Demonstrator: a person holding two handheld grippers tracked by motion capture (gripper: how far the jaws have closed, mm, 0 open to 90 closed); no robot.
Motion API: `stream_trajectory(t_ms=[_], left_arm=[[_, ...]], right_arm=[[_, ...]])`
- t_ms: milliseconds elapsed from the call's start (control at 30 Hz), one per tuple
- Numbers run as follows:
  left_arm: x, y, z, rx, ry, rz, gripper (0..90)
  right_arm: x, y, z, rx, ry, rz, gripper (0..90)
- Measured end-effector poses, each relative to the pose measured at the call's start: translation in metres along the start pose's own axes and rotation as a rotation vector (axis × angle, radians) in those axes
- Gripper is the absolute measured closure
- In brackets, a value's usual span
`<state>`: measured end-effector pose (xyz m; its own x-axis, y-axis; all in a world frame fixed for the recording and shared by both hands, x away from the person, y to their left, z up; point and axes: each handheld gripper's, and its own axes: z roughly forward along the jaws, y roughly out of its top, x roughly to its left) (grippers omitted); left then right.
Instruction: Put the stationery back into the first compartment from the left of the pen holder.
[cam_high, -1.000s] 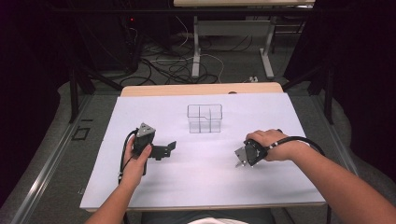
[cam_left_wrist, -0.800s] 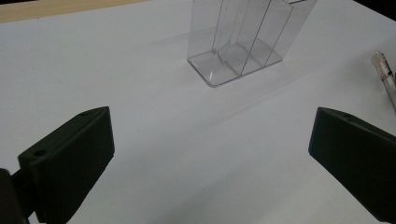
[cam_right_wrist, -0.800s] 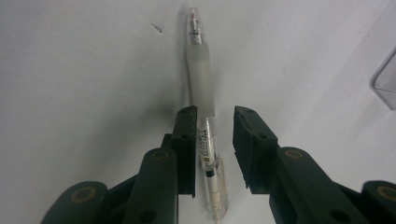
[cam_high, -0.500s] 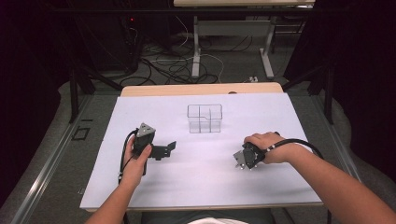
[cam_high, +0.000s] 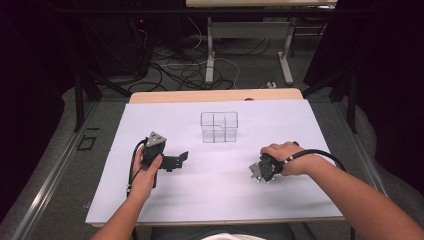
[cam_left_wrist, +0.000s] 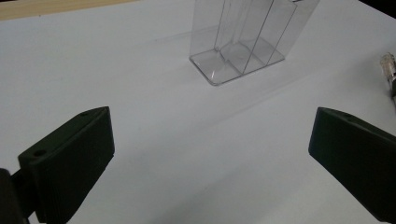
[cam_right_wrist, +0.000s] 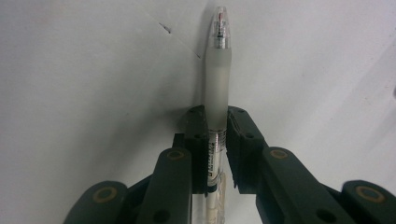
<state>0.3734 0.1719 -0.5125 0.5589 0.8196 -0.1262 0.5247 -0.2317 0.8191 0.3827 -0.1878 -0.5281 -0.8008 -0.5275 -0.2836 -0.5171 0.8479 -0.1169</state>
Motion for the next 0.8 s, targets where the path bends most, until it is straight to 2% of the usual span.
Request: stream_trajectory(t_ms=[133, 167, 367, 400, 467, 500, 567, 600, 633, 667, 700, 733, 767, 800], left_arm=[[0.000, 0.000, 0.001, -0.009, 0.002, -0.012, 0.1], [0.000, 0.000, 0.001, -0.009, 0.003, -0.012, 0.1], [0.000, -0.001, 0.001, -0.004, 0.003, -0.013, 0.1], [0.000, -0.001, 0.001, -0.004, 0.004, -0.013, 0.1], [0.000, -0.001, 0.001, -0.004, 0.004, -0.011, 0.1], [0.000, -0.001, 0.001, -0.005, 0.004, -0.013, 0.1], [0.000, -0.001, 0.001, -0.005, 0.006, -0.004, 0.1], [0.000, -0.001, 0.001, -0.004, 0.005, -0.005, 0.1], [0.000, -0.001, 0.001, -0.005, 0.003, -0.010, 0.1], [0.000, -0.001, 0.001, -0.007, 0.003, -0.011, 0.1], [0.000, -0.001, 0.001, -0.007, 0.003, -0.012, 0.1], [0.000, -0.001, 0.001, -0.007, 0.003, -0.011, 0.1], [0.000, -0.001, 0.001, -0.007, 0.003, -0.012, 0.1], [0.000, -0.001, 0.001, -0.007, 0.004, -0.011, 0.1]], right_arm=[[0.000, 0.000, 0.000, 0.002, 0.002, -0.007, 79.6], [0.000, 0.001, -0.002, 0.020, -0.011, -0.013, 79.6], [0.001, 0.001, -0.003, 0.012, -0.032, 0.005, 79.6], [0.003, 0.000, -0.001, -0.014, -0.096, 0.015, 79.7], [-0.001, 0.000, -0.006, 0.009, -0.049, 0.021, 79.7], [0.000, -0.001, -0.008, -0.001, -0.083, 0.057, 79.6], [-0.002, -0.002, -0.011, -0.003, -0.092, 0.087, 79.6], [-0.002, -0.002, -0.011, -0.003, -0.092, 0.087, 79.6], [0.000, -0.003, -0.009, -0.040, -0.162, 0.102, 79.6], [-0.004, -0.003, -0.016, -0.006, -0.111, 0.124, 79.6], [-0.004, -0.003, -0.016, -0.006, -0.111, 0.124, 79.6], [-0.005, -0.004, -0.019, -0.019, -0.137, 0.153, 79.7], [-0.005, -0.004, -0.019, -0.019, -0.137, 0.153, 79.7], [-0.006, -0.004, -0.020, -0.031, -0.160, 0.156, 79.6]])
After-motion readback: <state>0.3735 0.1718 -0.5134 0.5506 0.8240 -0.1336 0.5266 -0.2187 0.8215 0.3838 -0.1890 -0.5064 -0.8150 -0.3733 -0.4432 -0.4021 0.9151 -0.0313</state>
